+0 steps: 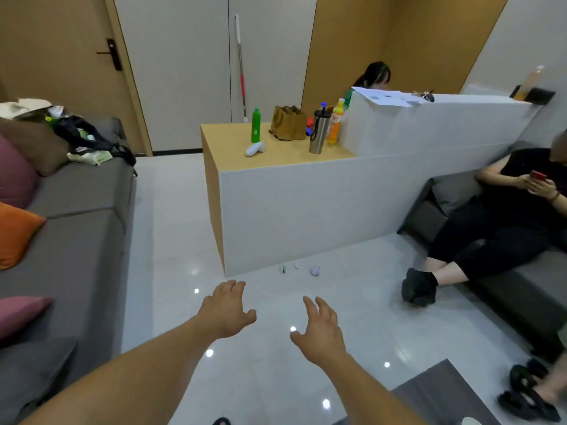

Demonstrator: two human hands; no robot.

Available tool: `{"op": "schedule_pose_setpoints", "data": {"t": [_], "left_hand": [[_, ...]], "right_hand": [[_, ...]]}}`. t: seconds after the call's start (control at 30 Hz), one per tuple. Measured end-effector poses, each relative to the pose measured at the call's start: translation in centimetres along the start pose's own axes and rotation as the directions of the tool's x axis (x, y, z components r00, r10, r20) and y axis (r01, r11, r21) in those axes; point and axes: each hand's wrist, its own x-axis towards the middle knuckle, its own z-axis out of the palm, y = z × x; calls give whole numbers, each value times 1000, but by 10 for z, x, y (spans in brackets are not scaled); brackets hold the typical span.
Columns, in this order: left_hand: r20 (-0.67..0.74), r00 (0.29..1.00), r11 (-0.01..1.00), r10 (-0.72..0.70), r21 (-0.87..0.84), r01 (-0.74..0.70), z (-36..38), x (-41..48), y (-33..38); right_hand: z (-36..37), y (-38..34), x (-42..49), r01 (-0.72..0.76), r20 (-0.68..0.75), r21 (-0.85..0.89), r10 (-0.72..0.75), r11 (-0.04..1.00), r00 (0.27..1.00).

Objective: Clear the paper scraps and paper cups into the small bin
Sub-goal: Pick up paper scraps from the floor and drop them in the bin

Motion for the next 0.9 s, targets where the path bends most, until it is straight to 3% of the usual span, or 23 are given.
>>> {"op": "schedule_pose_setpoints", "data": {"t": [0.43, 0.67, 0.9], "left_hand": [[145, 979, 990, 142, -8, -142, -36, 250, 57], [229, 973, 1000, 13, 22, -18, -25, 377, 93], [264, 964, 990, -36, -125, 71, 4, 497, 145]], "right_hand": [[-36, 33, 205, -168, 52, 26, 166, 985, 985], [-62, 78, 341, -131, 122, 27, 127, 991, 984], [-88, 141, 467, -94, 248, -88, 113, 992, 962]]}}
